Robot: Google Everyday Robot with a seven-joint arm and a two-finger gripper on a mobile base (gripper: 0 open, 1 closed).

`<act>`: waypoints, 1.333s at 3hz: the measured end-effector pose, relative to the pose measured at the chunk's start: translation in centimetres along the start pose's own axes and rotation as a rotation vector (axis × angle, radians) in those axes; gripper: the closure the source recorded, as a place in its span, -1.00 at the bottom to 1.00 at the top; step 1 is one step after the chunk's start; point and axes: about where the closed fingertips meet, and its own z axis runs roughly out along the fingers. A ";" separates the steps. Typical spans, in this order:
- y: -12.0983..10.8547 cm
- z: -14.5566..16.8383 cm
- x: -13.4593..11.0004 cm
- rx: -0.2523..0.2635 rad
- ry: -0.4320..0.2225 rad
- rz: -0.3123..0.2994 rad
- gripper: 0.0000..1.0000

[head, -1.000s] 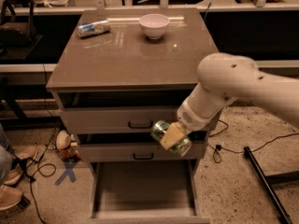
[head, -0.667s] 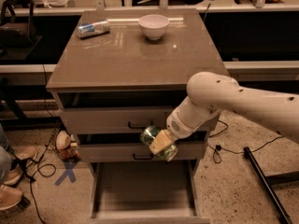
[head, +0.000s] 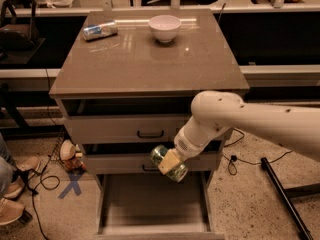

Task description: Place green can into bottom drawer

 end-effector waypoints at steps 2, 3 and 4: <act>-1.5 11.4 4.7 -0.094 -0.089 0.054 1.00; -2.7 16.6 4.8 -0.154 -0.220 0.073 1.00; -2.5 23.8 4.5 -0.265 -0.280 0.091 1.00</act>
Offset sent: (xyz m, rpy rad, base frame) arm -0.0247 0.0051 -0.2055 0.3123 -0.0615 -0.1305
